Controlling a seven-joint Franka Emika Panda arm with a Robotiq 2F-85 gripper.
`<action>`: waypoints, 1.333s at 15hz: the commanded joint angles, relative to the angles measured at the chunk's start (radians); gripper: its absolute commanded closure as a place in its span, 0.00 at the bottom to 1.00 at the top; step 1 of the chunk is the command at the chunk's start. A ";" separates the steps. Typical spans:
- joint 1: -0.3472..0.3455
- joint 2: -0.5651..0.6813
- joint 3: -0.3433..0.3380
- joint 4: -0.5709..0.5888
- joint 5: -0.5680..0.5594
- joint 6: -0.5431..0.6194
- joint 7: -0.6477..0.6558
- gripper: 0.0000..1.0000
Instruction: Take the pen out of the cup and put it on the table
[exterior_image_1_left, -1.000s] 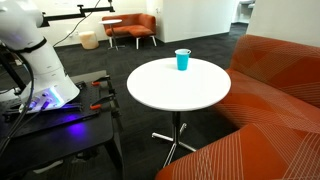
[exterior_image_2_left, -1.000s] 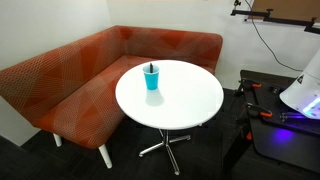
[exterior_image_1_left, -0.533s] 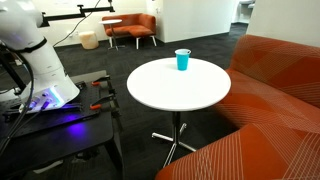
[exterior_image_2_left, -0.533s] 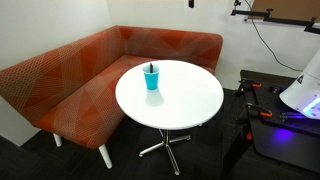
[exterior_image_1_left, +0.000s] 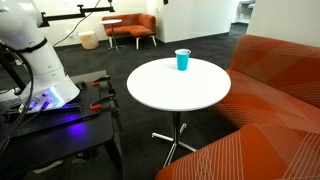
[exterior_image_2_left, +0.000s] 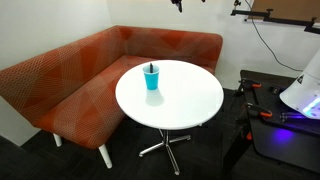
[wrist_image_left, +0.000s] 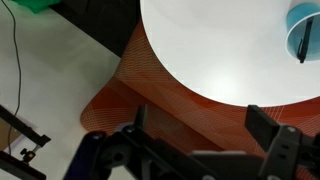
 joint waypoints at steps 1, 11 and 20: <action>0.034 0.080 -0.028 0.081 -0.069 -0.046 0.130 0.00; 0.116 0.225 -0.080 0.204 -0.287 -0.196 0.534 0.00; 0.142 0.253 -0.076 0.219 -0.339 -0.260 0.615 0.00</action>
